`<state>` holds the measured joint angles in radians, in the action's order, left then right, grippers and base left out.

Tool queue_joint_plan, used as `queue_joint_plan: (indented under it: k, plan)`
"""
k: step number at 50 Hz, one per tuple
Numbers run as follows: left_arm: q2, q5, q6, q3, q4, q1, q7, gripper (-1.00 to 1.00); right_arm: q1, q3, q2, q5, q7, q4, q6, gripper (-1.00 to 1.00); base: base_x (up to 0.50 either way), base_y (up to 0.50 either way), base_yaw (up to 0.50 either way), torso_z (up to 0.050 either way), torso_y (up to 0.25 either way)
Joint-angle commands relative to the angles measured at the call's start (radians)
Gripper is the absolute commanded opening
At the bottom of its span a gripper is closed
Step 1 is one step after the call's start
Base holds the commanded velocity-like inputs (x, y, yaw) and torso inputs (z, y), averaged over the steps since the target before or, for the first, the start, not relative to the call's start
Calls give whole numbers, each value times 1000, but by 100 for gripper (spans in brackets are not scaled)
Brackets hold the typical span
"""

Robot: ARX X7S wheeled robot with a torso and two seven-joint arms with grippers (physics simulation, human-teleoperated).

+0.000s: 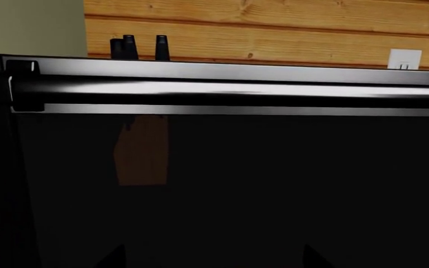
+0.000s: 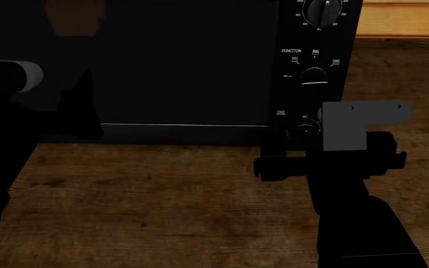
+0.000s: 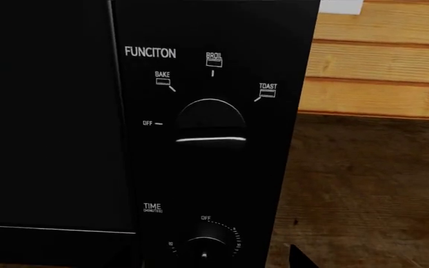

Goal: Turn on the toaster oven by setting the timer.

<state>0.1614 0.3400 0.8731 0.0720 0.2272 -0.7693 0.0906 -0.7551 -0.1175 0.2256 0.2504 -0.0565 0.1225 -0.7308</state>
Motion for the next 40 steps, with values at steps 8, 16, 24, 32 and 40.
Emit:
queue_joint_plan:
  k: [8, 16, 24, 32, 40]
  plan:
    - [9, 12, -12, 0, -8, 10, 7, 100, -26, -7, -12, -7, 10, 147, 79, 100, 0, 0, 0, 0, 0]
    - [16, 18, -15, -4, -8, 16, 10, 100, -48, -18, -22, -13, 17, 224, 115, 100, 0, 0, 0, 0, 0]
    - [21, 23, -17, -5, -10, 18, 13, 100, -80, -28, -28, -17, 29, 299, 141, 100, 0, 0, 0, 0, 0]
    - [24, 23, -26, -1, -22, 17, 14, 100, -122, -37, -39, -23, 44, 405, 189, 100, 0, 0, 0, 0, 0]
    - [26, 23, -39, 3, -38, 15, 15, 100, -150, -43, -49, -27, 58, 498, 237, 100, 0, 0, 0, 0, 0]
